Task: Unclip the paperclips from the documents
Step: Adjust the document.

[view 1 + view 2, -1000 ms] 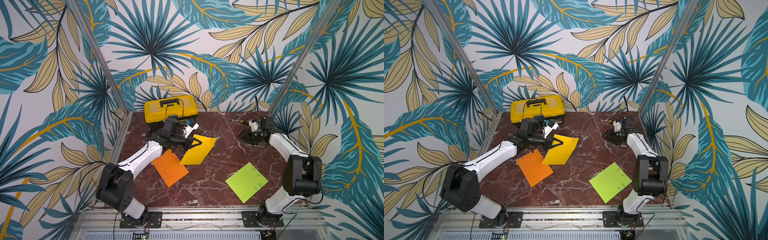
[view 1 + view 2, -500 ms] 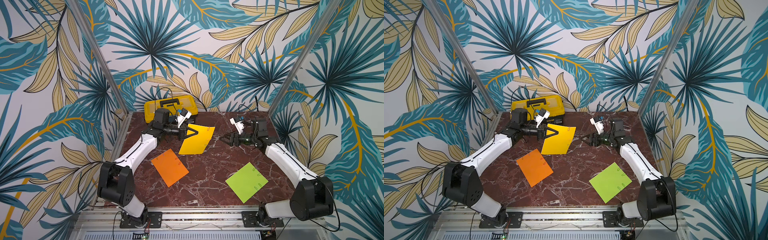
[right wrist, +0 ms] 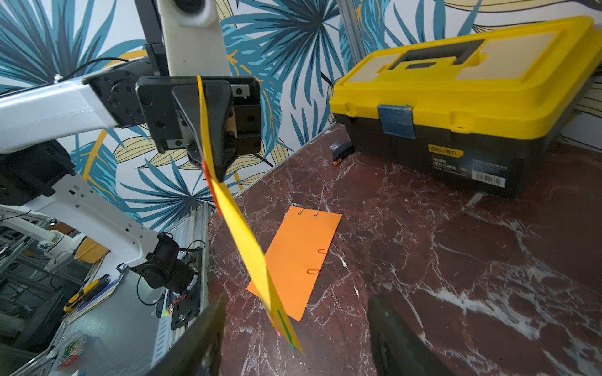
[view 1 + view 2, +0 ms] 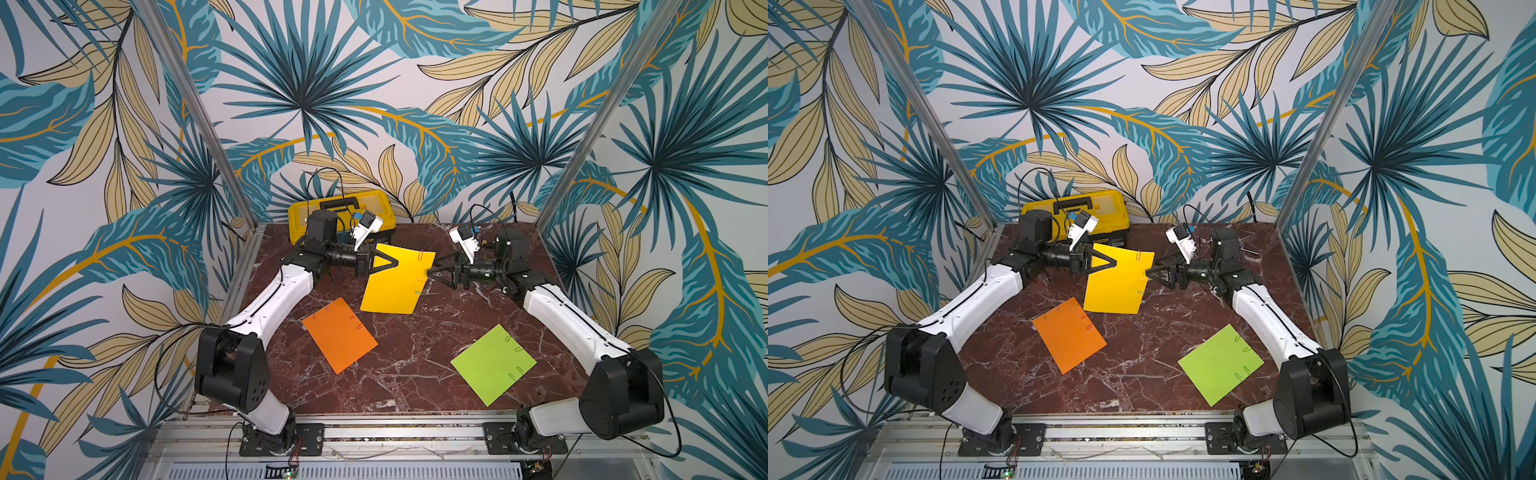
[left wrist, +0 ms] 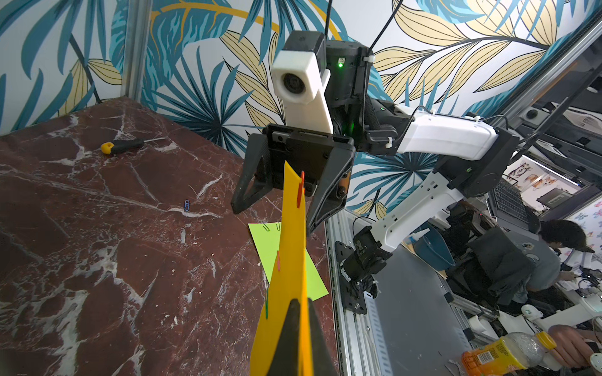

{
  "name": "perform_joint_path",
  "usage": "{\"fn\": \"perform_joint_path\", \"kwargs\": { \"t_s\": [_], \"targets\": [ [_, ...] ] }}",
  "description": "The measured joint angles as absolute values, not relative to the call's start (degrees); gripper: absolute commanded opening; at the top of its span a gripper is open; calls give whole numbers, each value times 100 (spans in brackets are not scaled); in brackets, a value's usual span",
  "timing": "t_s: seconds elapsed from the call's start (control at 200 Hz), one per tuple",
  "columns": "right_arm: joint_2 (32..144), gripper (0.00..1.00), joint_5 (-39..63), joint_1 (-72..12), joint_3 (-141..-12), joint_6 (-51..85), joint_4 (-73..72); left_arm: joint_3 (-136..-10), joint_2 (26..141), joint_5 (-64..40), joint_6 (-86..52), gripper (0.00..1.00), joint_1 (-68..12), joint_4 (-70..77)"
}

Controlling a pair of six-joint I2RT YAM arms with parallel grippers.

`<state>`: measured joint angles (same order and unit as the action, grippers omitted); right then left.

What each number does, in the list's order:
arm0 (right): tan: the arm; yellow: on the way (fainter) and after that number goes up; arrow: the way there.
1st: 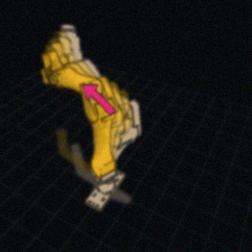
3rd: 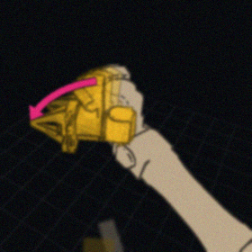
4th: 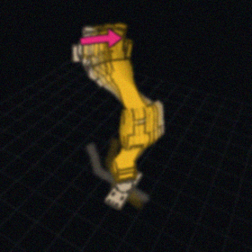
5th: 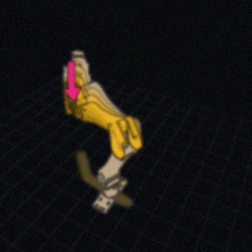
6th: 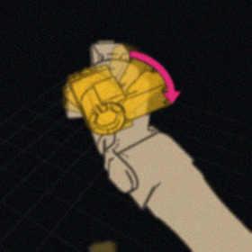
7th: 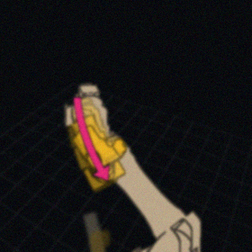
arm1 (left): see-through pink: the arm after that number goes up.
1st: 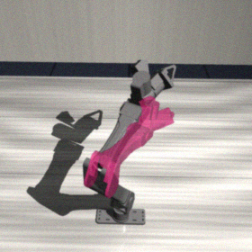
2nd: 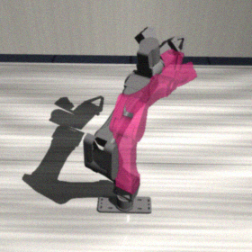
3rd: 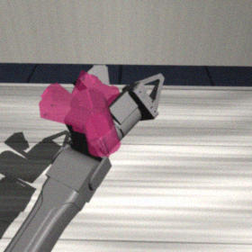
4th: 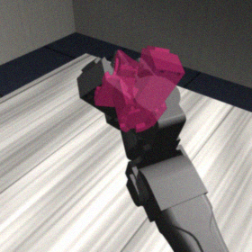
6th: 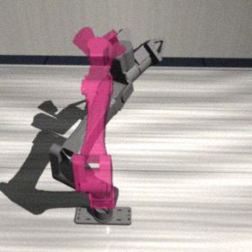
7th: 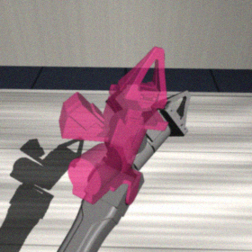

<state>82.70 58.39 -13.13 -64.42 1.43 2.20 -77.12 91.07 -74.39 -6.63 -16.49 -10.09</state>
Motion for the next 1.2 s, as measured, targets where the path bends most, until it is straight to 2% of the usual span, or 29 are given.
{"fn": "perform_joint_path", "kwargs": {
  "t_s": [0.09,0.185,0.451,0.546,0.631,0.821,0.906,1.087,1.202],
  "targets": [
    [8348,65,5900,-1446,-6451,285,-3,-7719,9109,-7472,-692,0,-1649,-1007],
    [8429,58,5979,-1544,-6451,504,-296,-7719,9126,-7485,-703,0,-1651,-1007],
    [8499,15,6136,-1575,-6530,915,-683,-7717,9146,-7483,-709,0,-1651,-1007],
    [8501,4,6193,-1575,-6593,919,-648,-7717,9146,-7481,-709,0,-1651,-1007],
    [8501,2,6222,-1575,-6654,847,-548,-7714,9146,-7481,-709,0,-1651,-1007],
    [8530,0,6219,-1575,-6984,460,154,-7673,9146,-7470,-792,24,-1651,-998],
    [8541,0,6222,-1579,-7118,222,502,-7612,9148,-7452,-836,31,-1653,-996],
    [8626,0,6217,-1653,-7319,-266,1291,-7594,9148,-7404,-904,35,-1669,-1002],
    [8672,0,6208,-1719,-7328,-458,1616,-7596,9148,-7382,-950,31,-1695,-1004]
  ]
}}
